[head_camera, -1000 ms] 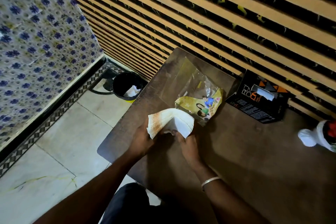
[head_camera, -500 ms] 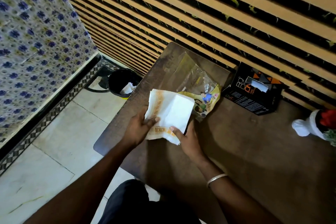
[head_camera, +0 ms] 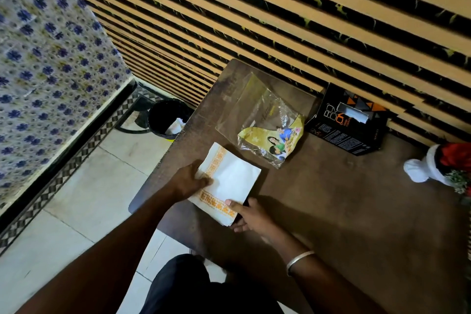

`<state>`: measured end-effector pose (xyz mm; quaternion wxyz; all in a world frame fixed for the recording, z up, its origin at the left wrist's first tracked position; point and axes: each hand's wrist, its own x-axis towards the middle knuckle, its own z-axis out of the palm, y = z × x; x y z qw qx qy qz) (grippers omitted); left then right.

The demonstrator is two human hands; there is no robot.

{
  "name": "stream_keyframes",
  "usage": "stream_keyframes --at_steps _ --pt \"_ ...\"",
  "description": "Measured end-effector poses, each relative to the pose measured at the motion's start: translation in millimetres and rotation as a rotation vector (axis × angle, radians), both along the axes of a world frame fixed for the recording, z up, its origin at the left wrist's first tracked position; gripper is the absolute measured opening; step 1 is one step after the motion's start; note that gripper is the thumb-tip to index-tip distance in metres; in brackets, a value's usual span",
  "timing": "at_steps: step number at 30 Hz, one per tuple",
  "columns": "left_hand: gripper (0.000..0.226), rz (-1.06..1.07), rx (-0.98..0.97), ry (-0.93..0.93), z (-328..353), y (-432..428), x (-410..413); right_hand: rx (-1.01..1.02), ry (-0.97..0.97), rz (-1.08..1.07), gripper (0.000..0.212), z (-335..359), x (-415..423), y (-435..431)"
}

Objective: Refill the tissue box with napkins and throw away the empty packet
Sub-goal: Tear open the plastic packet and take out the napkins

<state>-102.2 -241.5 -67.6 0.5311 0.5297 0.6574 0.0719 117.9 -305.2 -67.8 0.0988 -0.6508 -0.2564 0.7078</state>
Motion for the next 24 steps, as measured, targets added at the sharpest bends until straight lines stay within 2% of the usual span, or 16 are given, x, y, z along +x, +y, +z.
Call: stream_keyframes --at_steps 2,6,8,12,13,17,22,24 --pt "0.049 -0.001 0.035 0.044 2.9 -0.7 3.6 0.031 -0.052 0.016 0.055 3.3 1.3 0.3" --pt "0.053 0.084 0.253 0.218 7.5 9.2 7.1 0.264 -0.326 -0.205 0.045 3.8 1.0 5.6" --pt "0.044 0.025 0.250 0.262 10.5 13.8 9.5 0.251 -0.385 -0.191 0.050 0.4 -1.9 6.4" --pt "0.048 -0.067 0.197 0.327 3.5 12.7 17.2 0.127 -0.334 -0.075 0.090 -10.3 -21.1 -0.2" --pt "0.049 -0.074 0.187 0.343 3.4 11.6 18.1 0.093 -0.306 -0.068 0.094 -8.5 -26.5 -1.2" --pt "0.049 -0.081 0.190 0.341 2.8 11.3 16.9 0.094 -0.289 -0.089 0.078 -6.5 -26.1 -4.5" --pt "0.058 -0.055 0.412 0.339 19.7 28.4 22.2 0.219 -0.464 -0.354 0.090 -7.6 -0.8 19.4" --pt "0.066 -0.023 0.433 0.317 35.5 38.4 34.8 0.295 -0.496 -0.479 0.099 -3.1 13.9 42.8"
